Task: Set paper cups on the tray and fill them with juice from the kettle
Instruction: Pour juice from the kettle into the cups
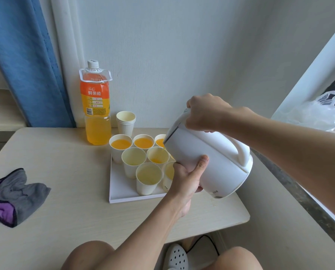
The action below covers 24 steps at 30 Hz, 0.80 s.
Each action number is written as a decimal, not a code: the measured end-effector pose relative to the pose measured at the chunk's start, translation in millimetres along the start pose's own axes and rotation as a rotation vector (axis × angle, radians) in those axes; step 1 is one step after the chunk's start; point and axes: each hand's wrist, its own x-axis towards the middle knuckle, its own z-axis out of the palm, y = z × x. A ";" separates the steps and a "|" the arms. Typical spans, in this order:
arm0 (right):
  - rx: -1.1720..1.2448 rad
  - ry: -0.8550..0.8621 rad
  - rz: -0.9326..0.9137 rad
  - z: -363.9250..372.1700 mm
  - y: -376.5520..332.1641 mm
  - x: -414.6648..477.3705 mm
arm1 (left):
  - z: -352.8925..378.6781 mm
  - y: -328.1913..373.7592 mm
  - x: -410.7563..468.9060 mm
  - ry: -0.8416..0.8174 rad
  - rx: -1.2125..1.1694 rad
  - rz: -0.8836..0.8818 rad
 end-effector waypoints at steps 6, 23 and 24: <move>0.002 -0.004 0.011 -0.6 1.1 -2.5 | 1.3 -2.0 0.6 -0.001 0.007 -0.017; -0.029 -0.005 -0.026 -1.6 -2.5 -1.8 | 3.7 2.5 -2.4 0.001 -0.003 -0.004; -0.034 -0.004 -0.030 -2.0 -3.3 -1.4 | 3.9 3.2 -2.3 0.000 -0.003 0.001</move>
